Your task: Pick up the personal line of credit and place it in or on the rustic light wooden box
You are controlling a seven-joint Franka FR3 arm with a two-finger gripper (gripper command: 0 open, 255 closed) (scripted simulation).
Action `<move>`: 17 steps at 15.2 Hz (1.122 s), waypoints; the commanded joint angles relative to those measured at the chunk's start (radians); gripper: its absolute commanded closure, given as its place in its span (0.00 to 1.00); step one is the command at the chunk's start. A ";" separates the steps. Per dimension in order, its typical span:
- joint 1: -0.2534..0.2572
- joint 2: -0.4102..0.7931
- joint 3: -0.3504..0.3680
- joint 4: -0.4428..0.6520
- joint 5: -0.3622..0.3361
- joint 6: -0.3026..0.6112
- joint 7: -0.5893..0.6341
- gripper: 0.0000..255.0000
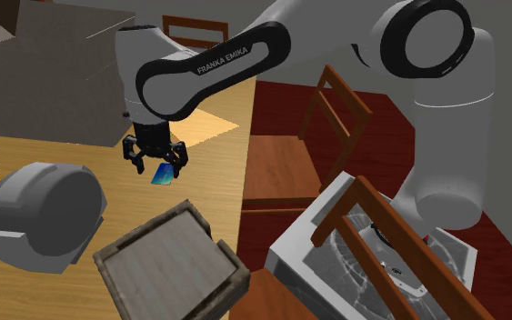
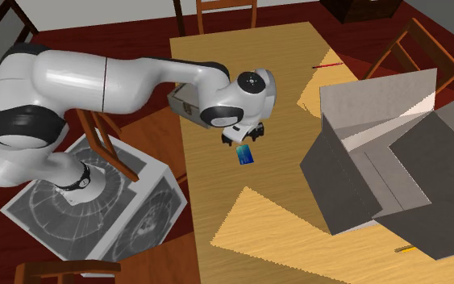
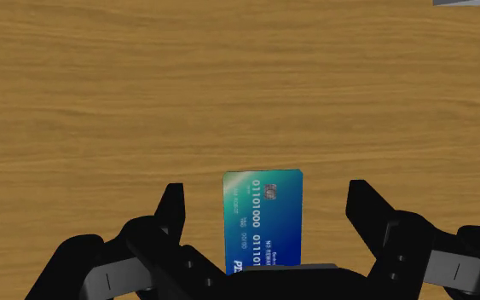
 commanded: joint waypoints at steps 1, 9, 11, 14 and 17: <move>0.008 0.019 -0.004 0.003 -0.008 0.016 0.007 0.00; 0.015 0.041 -0.010 -0.014 -0.018 0.054 0.013 0.00; 0.015 0.041 -0.010 -0.014 -0.018 0.054 0.013 0.00; 0.015 0.041 -0.010 -0.015 -0.018 0.054 0.013 1.00; 0.015 0.041 -0.010 -0.015 -0.018 0.055 0.013 1.00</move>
